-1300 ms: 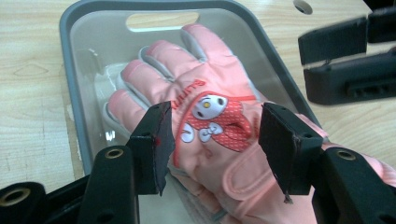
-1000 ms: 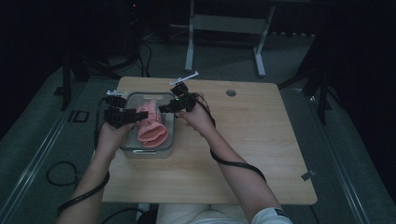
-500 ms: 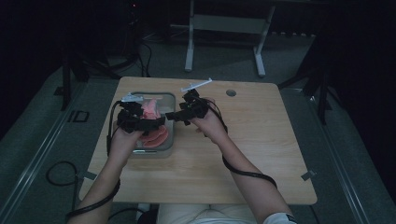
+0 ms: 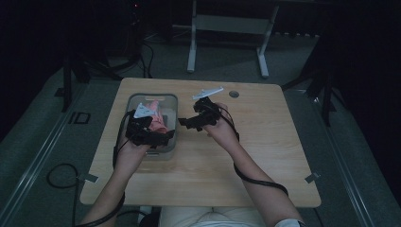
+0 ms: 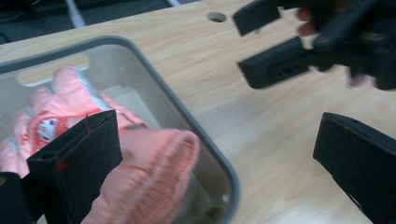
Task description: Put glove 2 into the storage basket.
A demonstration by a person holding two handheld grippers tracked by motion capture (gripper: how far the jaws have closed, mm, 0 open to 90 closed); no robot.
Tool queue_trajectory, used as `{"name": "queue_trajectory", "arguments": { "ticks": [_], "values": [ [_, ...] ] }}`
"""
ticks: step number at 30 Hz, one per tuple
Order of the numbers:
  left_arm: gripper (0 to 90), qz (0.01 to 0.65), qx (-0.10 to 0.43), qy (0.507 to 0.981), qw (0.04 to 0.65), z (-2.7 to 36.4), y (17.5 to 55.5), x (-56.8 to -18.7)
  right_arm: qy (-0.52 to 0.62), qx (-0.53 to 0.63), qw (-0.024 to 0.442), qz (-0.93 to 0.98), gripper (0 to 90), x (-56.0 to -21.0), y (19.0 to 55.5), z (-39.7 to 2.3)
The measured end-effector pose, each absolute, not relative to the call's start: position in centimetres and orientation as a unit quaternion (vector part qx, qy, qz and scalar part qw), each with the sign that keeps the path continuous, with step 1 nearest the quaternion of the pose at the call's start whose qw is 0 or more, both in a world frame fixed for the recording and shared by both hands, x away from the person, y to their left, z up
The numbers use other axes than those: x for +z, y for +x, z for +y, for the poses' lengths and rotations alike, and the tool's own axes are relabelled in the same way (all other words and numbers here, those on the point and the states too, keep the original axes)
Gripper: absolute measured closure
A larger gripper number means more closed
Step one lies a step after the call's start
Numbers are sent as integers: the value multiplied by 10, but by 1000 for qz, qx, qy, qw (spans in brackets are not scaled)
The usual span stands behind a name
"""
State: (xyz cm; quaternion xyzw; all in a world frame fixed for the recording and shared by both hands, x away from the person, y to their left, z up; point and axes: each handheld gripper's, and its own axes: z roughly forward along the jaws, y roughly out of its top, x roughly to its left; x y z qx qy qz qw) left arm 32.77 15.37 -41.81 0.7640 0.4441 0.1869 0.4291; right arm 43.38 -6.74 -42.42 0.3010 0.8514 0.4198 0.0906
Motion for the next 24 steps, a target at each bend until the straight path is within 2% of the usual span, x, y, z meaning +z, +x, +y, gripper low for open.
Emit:
{"name": "queue_trajectory", "arguments": {
  "ticks": [6,12,24],
  "values": [
    [4,433,182,759,451,147,308,-419,305,418,100,850,153,-434,435,-79],
    [4,419,221,760,444,136,287,-424,312,416,109,847,154,-444,435,-89],
    [4,379,211,792,428,116,269,-455,314,400,120,853,154,-469,434,-99]
  ]
}}
